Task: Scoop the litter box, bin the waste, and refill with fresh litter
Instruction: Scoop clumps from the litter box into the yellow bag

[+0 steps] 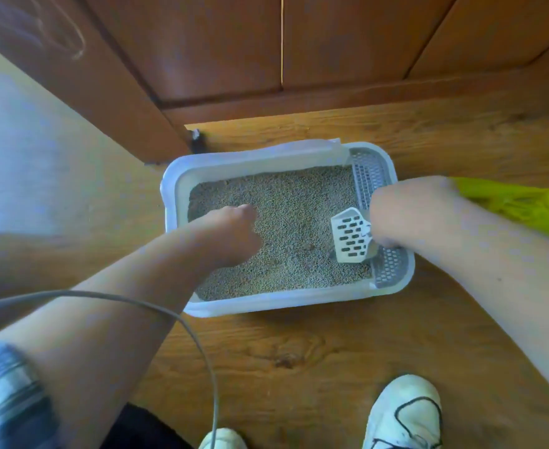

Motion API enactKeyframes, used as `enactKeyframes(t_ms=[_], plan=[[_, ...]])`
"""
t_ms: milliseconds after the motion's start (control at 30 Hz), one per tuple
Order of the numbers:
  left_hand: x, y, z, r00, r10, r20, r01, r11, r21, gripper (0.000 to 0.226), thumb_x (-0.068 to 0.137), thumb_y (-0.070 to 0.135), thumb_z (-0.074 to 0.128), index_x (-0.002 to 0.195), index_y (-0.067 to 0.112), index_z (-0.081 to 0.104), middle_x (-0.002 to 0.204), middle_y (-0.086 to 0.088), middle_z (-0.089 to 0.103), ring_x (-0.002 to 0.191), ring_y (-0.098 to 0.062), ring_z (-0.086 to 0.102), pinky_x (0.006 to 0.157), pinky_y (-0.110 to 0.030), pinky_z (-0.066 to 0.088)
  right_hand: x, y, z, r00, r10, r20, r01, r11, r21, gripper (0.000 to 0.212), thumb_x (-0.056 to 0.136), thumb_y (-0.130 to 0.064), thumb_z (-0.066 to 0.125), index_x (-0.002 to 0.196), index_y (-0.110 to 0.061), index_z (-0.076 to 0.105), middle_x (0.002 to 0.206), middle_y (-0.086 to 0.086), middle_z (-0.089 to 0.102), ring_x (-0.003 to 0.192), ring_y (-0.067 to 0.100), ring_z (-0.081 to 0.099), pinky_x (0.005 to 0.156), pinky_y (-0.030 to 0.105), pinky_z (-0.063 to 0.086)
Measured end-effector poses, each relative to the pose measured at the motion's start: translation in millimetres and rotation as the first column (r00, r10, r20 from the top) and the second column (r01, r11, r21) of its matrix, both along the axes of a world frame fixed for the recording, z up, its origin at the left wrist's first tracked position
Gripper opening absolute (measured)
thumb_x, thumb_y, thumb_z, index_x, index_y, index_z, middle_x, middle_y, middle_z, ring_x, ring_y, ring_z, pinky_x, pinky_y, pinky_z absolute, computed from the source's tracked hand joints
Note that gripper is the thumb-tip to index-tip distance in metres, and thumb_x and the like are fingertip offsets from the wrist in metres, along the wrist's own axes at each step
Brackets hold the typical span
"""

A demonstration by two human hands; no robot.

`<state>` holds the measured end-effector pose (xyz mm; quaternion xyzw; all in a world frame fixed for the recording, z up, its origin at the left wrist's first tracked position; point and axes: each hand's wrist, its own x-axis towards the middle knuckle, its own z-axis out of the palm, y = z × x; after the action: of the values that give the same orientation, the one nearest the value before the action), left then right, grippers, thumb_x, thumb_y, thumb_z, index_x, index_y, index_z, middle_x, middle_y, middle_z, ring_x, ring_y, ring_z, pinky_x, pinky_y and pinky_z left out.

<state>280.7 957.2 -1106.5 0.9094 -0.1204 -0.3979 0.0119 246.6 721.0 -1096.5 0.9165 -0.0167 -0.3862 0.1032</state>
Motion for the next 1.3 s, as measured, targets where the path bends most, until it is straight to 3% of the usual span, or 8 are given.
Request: enactKeyframes(t_ms=[167,333,433,533,733,967,1200,1300], plan=[[0,15,1,0.999,0.038,0.002,-0.038,0.999,-0.007,0.047,0.094,0.029,0.046,0.140,0.022,0.042,0.137,-0.012,0.051,0.117,-0.033,0.054,0.091,-0.038,0.048,-1,17,-1,0.994,0.085,-0.062,-0.086,0.996,-0.020,0.017,0.091,-0.032,0.057,0.101,-0.024,0.070,0.099,0.001,0.069,0.098,0.025,0.066,0.082,0.035,0.052],[-2,19,2,0.999,0.039,0.025,-0.038,0.999,-0.015,0.045,0.093,0.029,0.046,0.138,0.021,0.045,0.133,-0.011,0.054,0.114,-0.032,0.055,0.091,-0.038,0.048,-2,15,-16,0.992,0.052,-0.115,-0.070,0.985,-0.160,0.018,0.094,-0.038,0.055,0.088,-0.021,0.057,0.085,-0.004,0.060,0.074,0.017,0.056,0.055,0.030,0.039],[-4,17,4,0.999,0.028,0.022,-0.028,0.999,-0.018,0.045,0.094,0.029,0.046,0.138,0.020,0.044,0.131,-0.010,0.055,0.110,-0.031,0.056,0.084,-0.035,0.047,-13,4,-31,0.995,-0.017,-0.096,0.009,0.996,-0.085,0.020,0.093,-0.040,0.056,0.082,-0.023,0.061,0.079,-0.004,0.064,0.070,0.016,0.060,0.057,0.029,0.045],[-5,18,4,1.000,0.013,0.001,-0.013,1.000,-0.014,0.044,0.095,0.028,0.045,0.139,0.020,0.042,0.131,-0.009,0.054,0.109,-0.030,0.055,0.081,-0.033,0.045,-17,4,-37,0.997,0.034,-0.072,-0.038,0.998,-0.044,0.017,0.092,-0.038,0.054,0.084,-0.026,0.063,0.078,-0.005,0.065,0.070,0.016,0.062,0.056,0.028,0.047],[-6,27,8,1.000,0.028,0.012,-0.027,1.000,-0.014,0.042,0.094,0.029,0.046,0.136,0.022,0.045,0.124,-0.010,0.057,0.095,-0.029,0.056,0.083,-0.037,0.050,-15,32,-57,0.990,-0.015,-0.144,0.034,0.991,0.132,0.041,0.094,-0.059,0.046,0.093,-0.023,0.065,0.083,-0.003,0.066,0.073,0.017,0.063,0.067,0.032,0.053],[-6,47,18,0.995,0.102,0.004,-0.102,0.994,-0.046,0.049,0.095,0.028,0.048,0.144,0.023,0.038,0.119,-0.009,0.060,0.092,-0.028,0.056,0.077,-0.031,0.045,-28,71,-74,0.985,-0.086,-0.146,0.132,0.931,0.341,0.033,0.101,-0.049,0.042,0.108,-0.023,0.060,0.085,-0.005,0.061,0.071,0.015,0.057,0.058,0.028,0.041],[-9,65,27,0.982,0.188,0.025,-0.187,0.981,-0.049,0.050,0.096,0.029,0.049,0.144,0.024,0.038,0.126,-0.010,0.058,0.106,-0.029,0.056,0.084,-0.031,0.045,-28,92,-94,0.970,-0.195,-0.148,0.244,0.828,0.506,0.038,0.096,-0.055,0.046,0.080,-0.023,0.057,0.077,-0.001,0.062,0.064,0.019,0.055,0.057,0.030,0.036],[-10,67,30,0.980,0.197,0.033,-0.195,0.979,-0.062,0.050,0.096,0.028,0.049,0.144,0.025,0.038,0.125,-0.008,0.059,0.098,-0.026,0.054,0.079,-0.030,0.042,-24,88,-97,0.954,-0.255,-0.155,0.296,0.740,0.604,0.033,0.090,-0.054,0.052,0.079,-0.024,0.060,0.071,-0.002,0.064,0.060,0.021,0.059,0.057,0.030,0.041]])
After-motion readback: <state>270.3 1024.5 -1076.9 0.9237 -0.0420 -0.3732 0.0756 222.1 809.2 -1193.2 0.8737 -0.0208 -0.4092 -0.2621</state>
